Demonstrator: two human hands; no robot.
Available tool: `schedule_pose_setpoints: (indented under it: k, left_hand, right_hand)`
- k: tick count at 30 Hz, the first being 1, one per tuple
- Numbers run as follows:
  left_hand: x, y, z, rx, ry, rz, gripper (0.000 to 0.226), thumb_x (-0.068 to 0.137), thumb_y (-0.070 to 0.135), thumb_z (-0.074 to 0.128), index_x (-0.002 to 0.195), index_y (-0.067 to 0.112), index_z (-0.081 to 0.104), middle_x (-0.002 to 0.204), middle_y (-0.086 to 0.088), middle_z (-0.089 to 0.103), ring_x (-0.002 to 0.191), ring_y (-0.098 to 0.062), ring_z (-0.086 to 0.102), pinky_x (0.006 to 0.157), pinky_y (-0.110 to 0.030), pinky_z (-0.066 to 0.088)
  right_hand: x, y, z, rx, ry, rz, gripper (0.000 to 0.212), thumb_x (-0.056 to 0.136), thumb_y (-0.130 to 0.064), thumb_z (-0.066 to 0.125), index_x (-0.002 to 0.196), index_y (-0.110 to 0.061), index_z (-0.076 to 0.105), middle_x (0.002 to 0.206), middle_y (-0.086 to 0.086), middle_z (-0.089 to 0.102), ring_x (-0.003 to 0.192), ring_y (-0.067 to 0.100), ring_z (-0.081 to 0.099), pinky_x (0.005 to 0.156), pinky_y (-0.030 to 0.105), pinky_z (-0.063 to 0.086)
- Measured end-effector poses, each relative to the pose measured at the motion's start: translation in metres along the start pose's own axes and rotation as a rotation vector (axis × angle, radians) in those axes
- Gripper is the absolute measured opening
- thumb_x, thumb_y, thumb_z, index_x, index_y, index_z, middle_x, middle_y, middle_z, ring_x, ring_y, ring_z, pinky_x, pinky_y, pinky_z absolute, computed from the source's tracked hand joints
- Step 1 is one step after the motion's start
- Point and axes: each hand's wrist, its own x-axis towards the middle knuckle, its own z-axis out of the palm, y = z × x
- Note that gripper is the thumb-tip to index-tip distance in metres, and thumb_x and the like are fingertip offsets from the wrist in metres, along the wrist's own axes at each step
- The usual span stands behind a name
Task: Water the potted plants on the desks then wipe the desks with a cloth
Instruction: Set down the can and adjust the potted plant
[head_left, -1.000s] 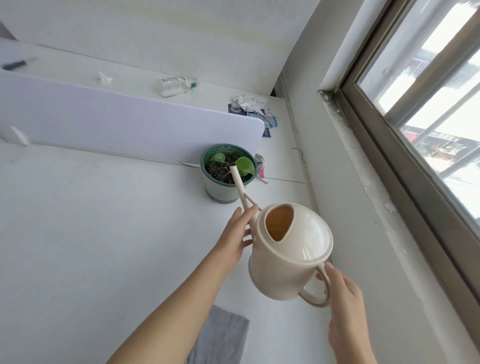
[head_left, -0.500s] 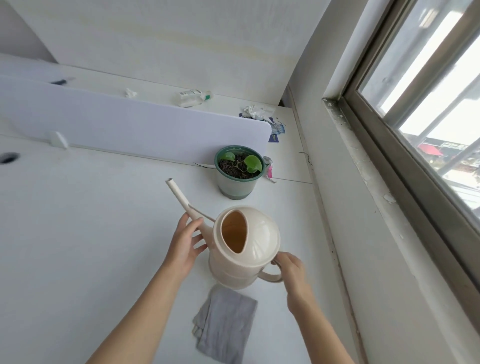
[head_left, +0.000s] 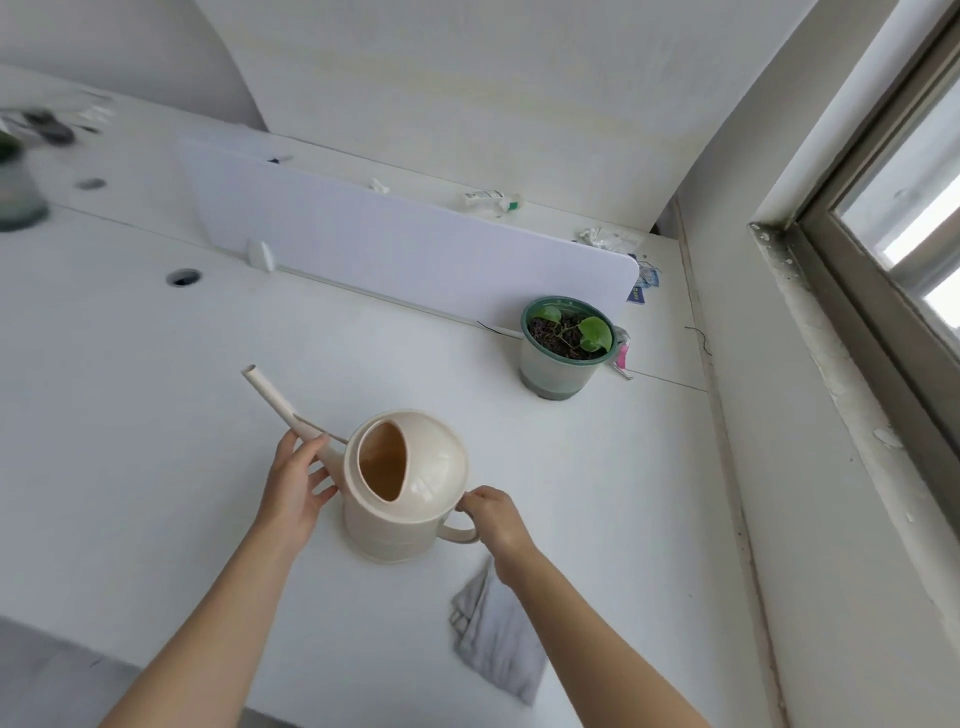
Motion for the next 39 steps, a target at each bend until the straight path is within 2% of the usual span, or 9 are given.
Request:
schedule_pose_setpoints:
  k: [4,9,14,17,19,22,25,32,39]
  left_hand:
    - [-0.002,0.003,-0.013,-0.023,0.054,0.003,0.021,0.093,0.02,0.044,0.113,0.026,0.047,0.092,0.001,0.052,0.082,-0.014,0.051,0.069,-0.03,0.041]
    - [-0.001,0.002,-0.018,0.008,0.093,-0.011,0.022,0.092,0.022,0.044,0.114,0.025,0.047,0.099,0.0,0.052,0.095,-0.021,0.048,0.086,-0.038,0.034]
    - [0.0,0.001,-0.023,0.0,0.1,-0.066,0.006,0.091,0.024,0.045,0.092,0.028,0.049,0.092,0.002,0.052,0.082,-0.014,0.05,0.073,-0.031,0.038]
    - [-0.001,0.004,-0.028,0.022,0.104,-0.086,0.017,0.092,0.025,0.045,0.108,0.021,0.051,0.104,-0.005,0.054,0.105,-0.025,0.052,0.086,-0.036,0.038]
    - [-0.002,0.009,-0.027,0.064,0.127,-0.084,0.035,0.092,0.026,0.046,0.125,0.016,0.049,0.119,-0.01,0.052,0.127,-0.03,0.043,0.099,-0.041,0.035]
    - [-0.01,0.023,-0.018,0.22,0.217,0.003,0.045,0.092,0.025,0.047,0.134,0.012,0.041,0.128,-0.007,0.045,0.127,-0.026,0.04,0.105,-0.041,0.03]
    - [-0.022,0.043,0.009,0.336,0.229,0.16,0.054,0.092,0.022,0.047,0.142,0.014,0.03,0.147,-0.007,0.034,0.132,-0.022,0.035,0.104,-0.033,0.027]
    - [-0.014,0.063,0.121,0.438,-0.026,0.236,0.046,0.092,0.021,0.048,0.136,0.016,0.038,0.143,-0.009,0.039,0.128,-0.021,0.04,0.091,-0.023,0.028]
    - [0.014,0.045,0.215,0.572,-0.302,0.102,0.051,0.097,0.04,0.029,0.14,0.014,0.033,0.146,-0.007,0.036,0.131,-0.023,0.036,0.104,-0.034,0.03]
  right_hand:
    - [0.002,-0.001,0.015,-0.012,-0.018,0.008,0.013,0.088,-0.009,0.046,0.075,-0.008,0.05,0.074,0.0,0.045,0.066,0.009,0.041,0.058,0.02,0.031]
    - [0.002,-0.003,0.023,-0.018,-0.02,0.004,0.022,0.088,-0.01,0.046,0.067,-0.014,0.047,0.08,0.002,0.049,0.069,0.011,0.043,0.059,0.02,0.032]
    - [0.004,-0.001,0.024,-0.019,-0.029,-0.021,0.023,0.088,-0.014,0.049,0.066,-0.015,0.046,0.09,0.005,0.051,0.076,0.013,0.046,0.06,0.018,0.034]
    - [0.003,-0.001,0.02,0.008,-0.067,-0.024,0.022,0.089,-0.011,0.049,0.067,-0.014,0.047,0.075,0.0,0.047,0.065,0.006,0.047,0.053,0.009,0.035]
    - [0.004,0.001,0.017,0.006,-0.09,-0.029,0.016,0.089,-0.009,0.048,0.073,-0.011,0.049,0.071,-0.002,0.043,0.062,0.006,0.044,0.055,0.012,0.034]
    - [0.005,0.002,0.01,0.008,-0.103,-0.067,0.011,0.087,-0.006,0.047,0.083,-0.011,0.056,0.076,-0.002,0.049,0.069,0.008,0.045,0.062,0.017,0.034]
    - [0.007,-0.002,-0.009,0.03,-0.039,-0.111,0.022,0.088,-0.004,0.047,0.104,-0.011,0.061,0.097,-0.001,0.056,0.09,0.012,0.05,0.072,0.02,0.038]
    - [0.017,-0.014,-0.088,0.136,0.21,-0.155,0.025,0.089,-0.006,0.05,0.111,-0.01,0.061,0.11,0.005,0.055,0.104,0.017,0.047,0.088,0.028,0.033]
    - [0.033,-0.021,-0.147,0.21,0.378,-0.14,0.04,0.09,-0.007,0.048,0.129,-0.013,0.05,0.138,0.009,0.047,0.121,0.021,0.044,0.101,0.032,0.031]
